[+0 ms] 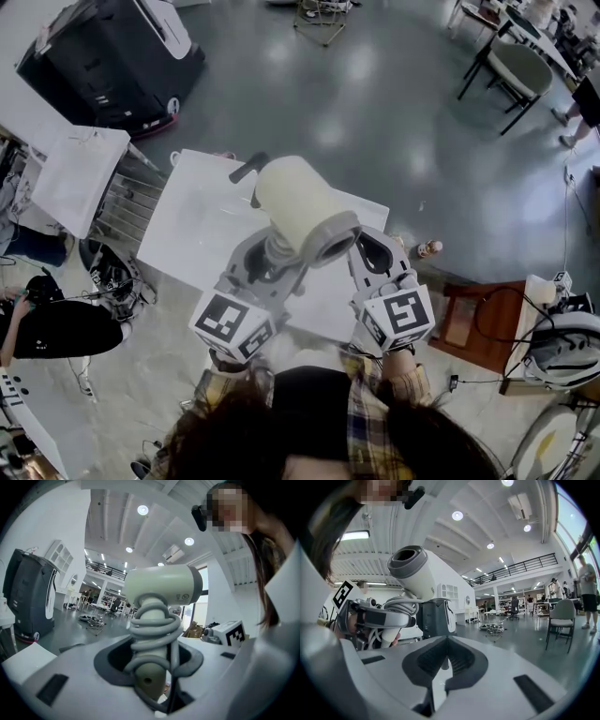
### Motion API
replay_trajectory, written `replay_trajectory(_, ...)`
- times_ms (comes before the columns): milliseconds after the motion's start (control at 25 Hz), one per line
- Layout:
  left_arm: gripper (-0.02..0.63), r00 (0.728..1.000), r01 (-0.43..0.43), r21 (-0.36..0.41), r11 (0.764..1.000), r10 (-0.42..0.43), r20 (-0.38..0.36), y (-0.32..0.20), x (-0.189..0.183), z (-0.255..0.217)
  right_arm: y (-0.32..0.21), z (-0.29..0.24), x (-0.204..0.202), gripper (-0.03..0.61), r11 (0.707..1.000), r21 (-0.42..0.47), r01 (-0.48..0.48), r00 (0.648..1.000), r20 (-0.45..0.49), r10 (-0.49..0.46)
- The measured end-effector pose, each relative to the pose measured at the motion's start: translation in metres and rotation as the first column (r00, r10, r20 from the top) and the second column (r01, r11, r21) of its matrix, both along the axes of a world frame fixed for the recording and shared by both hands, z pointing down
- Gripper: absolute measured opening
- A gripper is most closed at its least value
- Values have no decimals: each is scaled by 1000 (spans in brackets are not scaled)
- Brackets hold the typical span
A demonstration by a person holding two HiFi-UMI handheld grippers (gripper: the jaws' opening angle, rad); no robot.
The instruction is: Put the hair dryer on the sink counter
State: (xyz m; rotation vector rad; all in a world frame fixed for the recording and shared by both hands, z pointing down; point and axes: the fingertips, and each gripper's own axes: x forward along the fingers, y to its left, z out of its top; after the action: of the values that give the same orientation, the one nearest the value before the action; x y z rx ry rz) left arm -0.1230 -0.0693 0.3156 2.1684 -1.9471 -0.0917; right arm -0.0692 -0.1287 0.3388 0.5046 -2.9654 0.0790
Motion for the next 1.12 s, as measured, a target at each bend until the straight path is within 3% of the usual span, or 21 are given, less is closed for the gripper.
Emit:
replay_trajectory(360,186,990,-139,-14,990,139,5,-32,0,7,-14,6,7,15,994,0,-108,993,-39,108)
replay_trajectory(720,186,942,-333,-18,943,334,27,-70,13,4,-34,3,13,15,969,-1,-248,967,-63,247)
replay_trajectory(1120,186,921,-387,-73,919,390,22,-90,4,16,-45,18,16,15,938,-46,-345,937,-77,341)
